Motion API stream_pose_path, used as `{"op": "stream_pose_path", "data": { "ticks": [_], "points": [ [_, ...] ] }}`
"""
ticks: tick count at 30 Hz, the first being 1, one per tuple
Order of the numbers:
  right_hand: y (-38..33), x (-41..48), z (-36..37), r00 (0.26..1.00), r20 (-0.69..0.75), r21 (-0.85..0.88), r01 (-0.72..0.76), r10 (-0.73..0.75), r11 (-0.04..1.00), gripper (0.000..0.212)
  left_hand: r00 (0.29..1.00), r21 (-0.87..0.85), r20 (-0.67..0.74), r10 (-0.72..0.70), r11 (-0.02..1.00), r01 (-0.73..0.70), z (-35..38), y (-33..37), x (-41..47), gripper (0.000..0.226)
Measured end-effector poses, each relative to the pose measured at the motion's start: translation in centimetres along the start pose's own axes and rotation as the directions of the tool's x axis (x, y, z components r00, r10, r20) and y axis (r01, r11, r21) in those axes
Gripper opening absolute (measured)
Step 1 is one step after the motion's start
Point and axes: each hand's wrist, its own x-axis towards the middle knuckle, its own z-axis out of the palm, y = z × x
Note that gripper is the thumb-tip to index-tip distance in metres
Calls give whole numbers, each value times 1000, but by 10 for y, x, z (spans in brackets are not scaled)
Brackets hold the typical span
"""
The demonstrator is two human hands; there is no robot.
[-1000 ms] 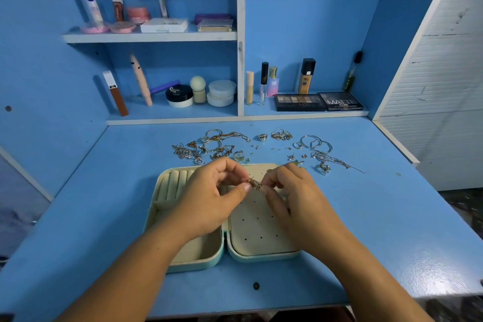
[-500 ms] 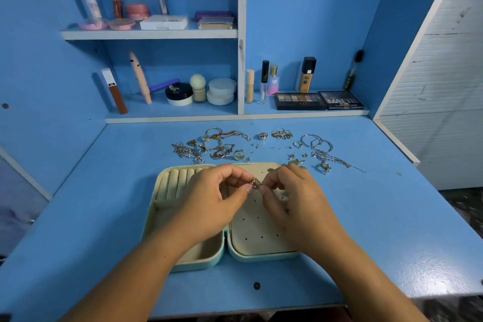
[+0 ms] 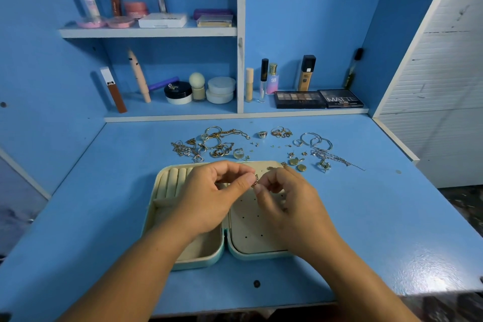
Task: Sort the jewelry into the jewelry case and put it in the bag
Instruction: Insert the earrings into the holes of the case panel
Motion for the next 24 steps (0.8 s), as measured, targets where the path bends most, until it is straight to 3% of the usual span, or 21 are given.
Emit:
{"op": "stream_pose_path", "data": {
  "ticks": [5,12,19,24],
  "points": [
    [-2,0,-1,999,37,-20,39,-38,999,12,992,12,115,-41,999,40,-3,4,2,10],
    [-5,7,-10,999,-41,3,24,-23,1000,8,999,147,52,-10,989,2,-7,6,3,17],
    [8,15,-8,968,97,-57,237,-231,970,29,979,288,202,34,953,-93,-11,1,4,26],
    [16,19,-6,937,128,-115,341,-326,933,25,966,281,248,75,949,-146,-15,-1,5,25]
  ]
}}
